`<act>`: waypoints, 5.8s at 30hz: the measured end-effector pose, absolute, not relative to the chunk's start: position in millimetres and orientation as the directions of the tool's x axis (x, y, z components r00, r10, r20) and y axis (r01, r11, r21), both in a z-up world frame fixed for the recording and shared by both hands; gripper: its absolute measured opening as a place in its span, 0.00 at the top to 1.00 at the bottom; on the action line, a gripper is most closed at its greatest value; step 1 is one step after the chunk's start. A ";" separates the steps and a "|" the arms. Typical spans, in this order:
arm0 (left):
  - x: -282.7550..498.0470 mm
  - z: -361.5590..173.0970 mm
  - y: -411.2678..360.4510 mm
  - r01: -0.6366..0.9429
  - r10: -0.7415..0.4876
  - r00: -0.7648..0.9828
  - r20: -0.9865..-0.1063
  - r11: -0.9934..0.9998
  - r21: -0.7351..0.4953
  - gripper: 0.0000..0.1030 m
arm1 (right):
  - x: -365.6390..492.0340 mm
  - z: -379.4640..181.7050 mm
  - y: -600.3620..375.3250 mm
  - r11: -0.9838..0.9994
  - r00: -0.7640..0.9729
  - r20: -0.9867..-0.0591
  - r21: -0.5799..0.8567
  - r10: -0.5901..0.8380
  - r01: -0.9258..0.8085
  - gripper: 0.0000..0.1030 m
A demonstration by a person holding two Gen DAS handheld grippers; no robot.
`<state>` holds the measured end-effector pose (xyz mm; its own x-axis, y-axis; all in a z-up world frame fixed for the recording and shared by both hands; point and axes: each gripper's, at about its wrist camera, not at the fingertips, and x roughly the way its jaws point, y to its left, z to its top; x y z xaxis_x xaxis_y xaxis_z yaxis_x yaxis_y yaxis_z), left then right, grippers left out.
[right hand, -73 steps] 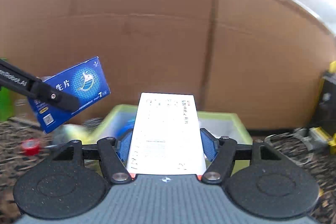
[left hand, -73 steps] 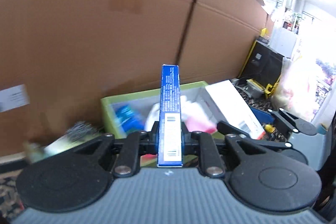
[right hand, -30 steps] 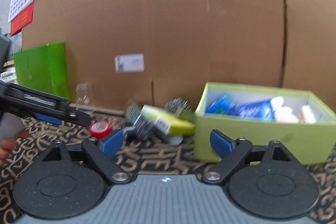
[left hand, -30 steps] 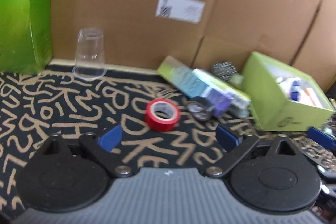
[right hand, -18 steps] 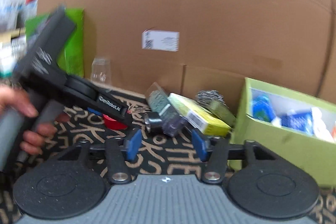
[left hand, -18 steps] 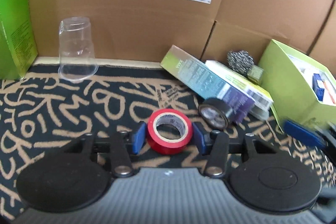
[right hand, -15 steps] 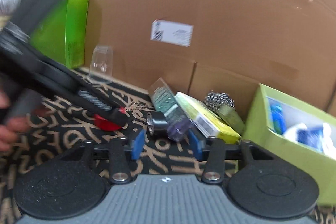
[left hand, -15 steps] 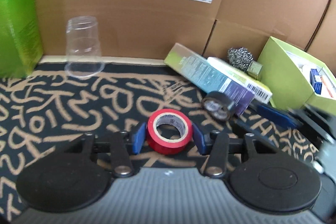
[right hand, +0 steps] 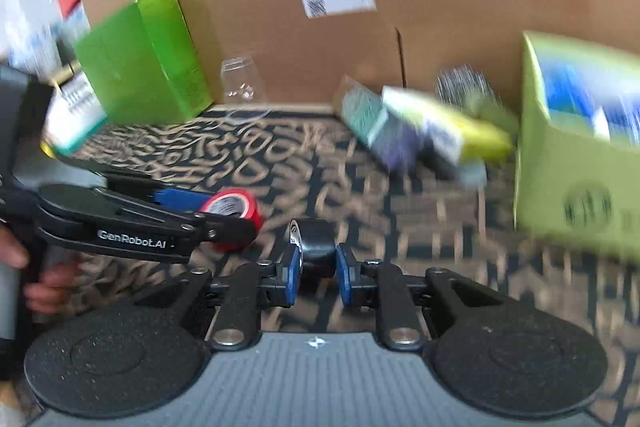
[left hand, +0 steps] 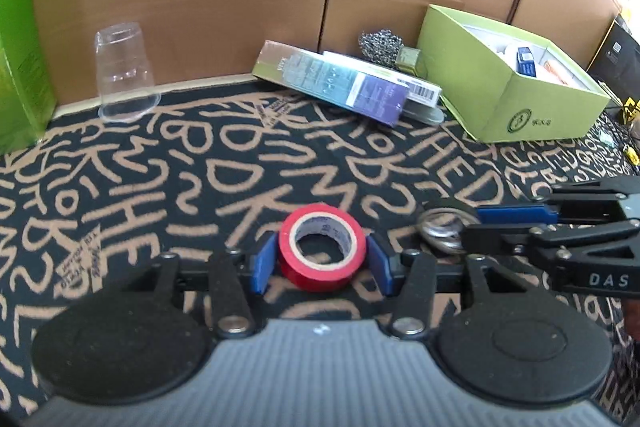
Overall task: Organize objects
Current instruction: 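Carry both tape rolls into the green shoebox and open both tools, then grasp the purple-silver box with the left tool while the right tool grasps the yellow-white box, then carry the purple-silver and yellow-white boxes over the green shoebox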
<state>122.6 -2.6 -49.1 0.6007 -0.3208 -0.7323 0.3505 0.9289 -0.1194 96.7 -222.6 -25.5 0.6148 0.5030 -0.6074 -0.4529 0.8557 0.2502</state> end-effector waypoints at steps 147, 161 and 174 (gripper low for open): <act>177.3 -57.0 1.4 0.169 -0.123 0.658 -0.743 0.986 -0.014 0.61 | 101.2 21.3 -175.1 0.822 0.653 -0.593 0.028 0.472 -0.568 0.27; 164.2 -50.9 -8.4 0.203 -0.149 0.652 -0.743 0.979 -0.018 0.63 | 86.7 23.9 -175.6 0.835 0.685 -0.577 -0.008 0.446 -0.550 0.30; 141.2 37.6 -83.4 0.427 -0.415 0.706 -0.573 0.896 -0.122 0.63 | 50.5 81.4 -274.2 0.938 0.861 -0.382 0.052 0.336 -0.343 0.31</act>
